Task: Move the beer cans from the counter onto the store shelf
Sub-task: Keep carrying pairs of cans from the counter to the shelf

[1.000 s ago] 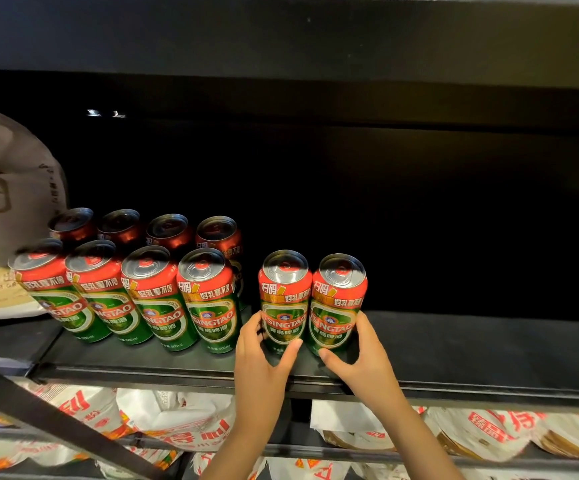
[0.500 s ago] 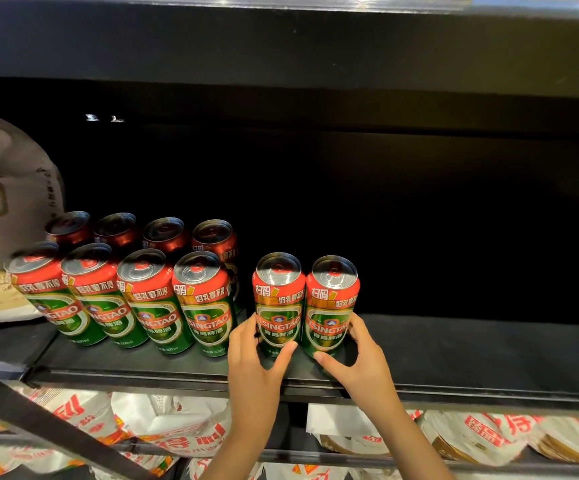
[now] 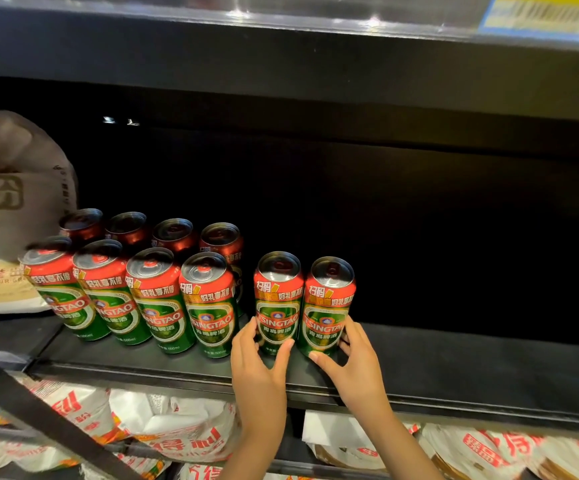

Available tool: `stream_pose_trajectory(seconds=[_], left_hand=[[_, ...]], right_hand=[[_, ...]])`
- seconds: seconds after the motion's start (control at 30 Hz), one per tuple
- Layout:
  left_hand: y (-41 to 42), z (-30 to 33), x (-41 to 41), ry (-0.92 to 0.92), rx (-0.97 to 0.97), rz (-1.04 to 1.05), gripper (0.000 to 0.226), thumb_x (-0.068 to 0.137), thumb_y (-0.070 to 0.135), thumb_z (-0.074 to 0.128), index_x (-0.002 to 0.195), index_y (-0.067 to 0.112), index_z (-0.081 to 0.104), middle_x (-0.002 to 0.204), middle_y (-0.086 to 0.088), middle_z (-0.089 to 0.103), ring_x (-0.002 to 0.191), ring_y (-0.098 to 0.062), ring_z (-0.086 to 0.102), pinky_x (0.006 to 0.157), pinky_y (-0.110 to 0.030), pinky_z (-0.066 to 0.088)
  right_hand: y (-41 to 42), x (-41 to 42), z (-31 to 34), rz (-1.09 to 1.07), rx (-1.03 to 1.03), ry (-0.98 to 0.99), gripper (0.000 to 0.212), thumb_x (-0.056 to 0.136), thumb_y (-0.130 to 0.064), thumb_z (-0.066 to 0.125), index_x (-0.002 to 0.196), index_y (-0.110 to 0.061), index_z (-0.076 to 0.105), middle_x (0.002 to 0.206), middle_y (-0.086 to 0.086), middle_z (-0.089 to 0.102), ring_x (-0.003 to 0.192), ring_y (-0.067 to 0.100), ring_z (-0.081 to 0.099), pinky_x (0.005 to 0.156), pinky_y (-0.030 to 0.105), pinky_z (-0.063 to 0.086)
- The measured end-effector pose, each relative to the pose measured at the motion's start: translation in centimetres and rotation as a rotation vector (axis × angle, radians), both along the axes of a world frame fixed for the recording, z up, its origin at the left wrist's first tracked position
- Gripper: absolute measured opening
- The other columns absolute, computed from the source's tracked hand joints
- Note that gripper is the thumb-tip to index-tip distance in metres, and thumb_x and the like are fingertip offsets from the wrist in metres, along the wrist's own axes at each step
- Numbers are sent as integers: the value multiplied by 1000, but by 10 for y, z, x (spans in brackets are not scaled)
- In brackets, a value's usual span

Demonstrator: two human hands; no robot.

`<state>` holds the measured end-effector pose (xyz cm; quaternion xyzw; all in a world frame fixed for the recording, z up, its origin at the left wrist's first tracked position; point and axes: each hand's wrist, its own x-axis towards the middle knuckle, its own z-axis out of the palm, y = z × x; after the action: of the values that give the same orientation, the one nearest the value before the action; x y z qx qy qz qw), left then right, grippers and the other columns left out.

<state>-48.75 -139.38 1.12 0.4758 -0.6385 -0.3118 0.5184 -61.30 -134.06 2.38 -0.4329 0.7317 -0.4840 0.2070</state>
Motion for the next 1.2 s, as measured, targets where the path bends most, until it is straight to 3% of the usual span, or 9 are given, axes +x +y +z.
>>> stream_pose_trajectory(seconds=[0.2,0.4,0.67,0.87,1.2], left_hand=[[1,1,-11,-27,0,75,58,85,31,61,136,9,43,125,-3,47,118,-21,49,95,-46,47],[-4,5,-20,-65,81,126,60,88,27,60,141,10,37,135,-7,43,126,-23,43,101,-44,43],[-7,12,-34,-74,153,178,61,93,28,53,145,10,28,144,-6,35,135,-21,32,107,-36,33],[-14,16,-43,-42,165,224,59,92,22,55,144,9,30,140,-7,38,134,-22,33,106,-38,36],[-23,14,-51,20,160,270,55,90,13,57,139,13,34,136,-7,43,129,-23,37,104,-45,39]], right_hand=[[-7,-1,3,20,-11,-3,65,77,-18,77,125,-39,40,115,-30,46,103,-19,45,79,-4,35],[-16,-1,1,25,-27,17,54,77,-20,78,120,-32,48,117,-17,54,107,-6,53,82,3,41],[-25,-6,-2,28,-16,13,49,77,-20,77,113,-31,46,116,-10,54,99,-5,52,74,4,41],[-36,-9,-4,19,-6,16,58,76,-19,78,126,-21,48,115,-10,51,104,0,50,84,11,40],[-50,-12,-12,-19,2,36,57,76,-26,78,126,-21,50,118,-6,55,107,6,54,94,27,47]])
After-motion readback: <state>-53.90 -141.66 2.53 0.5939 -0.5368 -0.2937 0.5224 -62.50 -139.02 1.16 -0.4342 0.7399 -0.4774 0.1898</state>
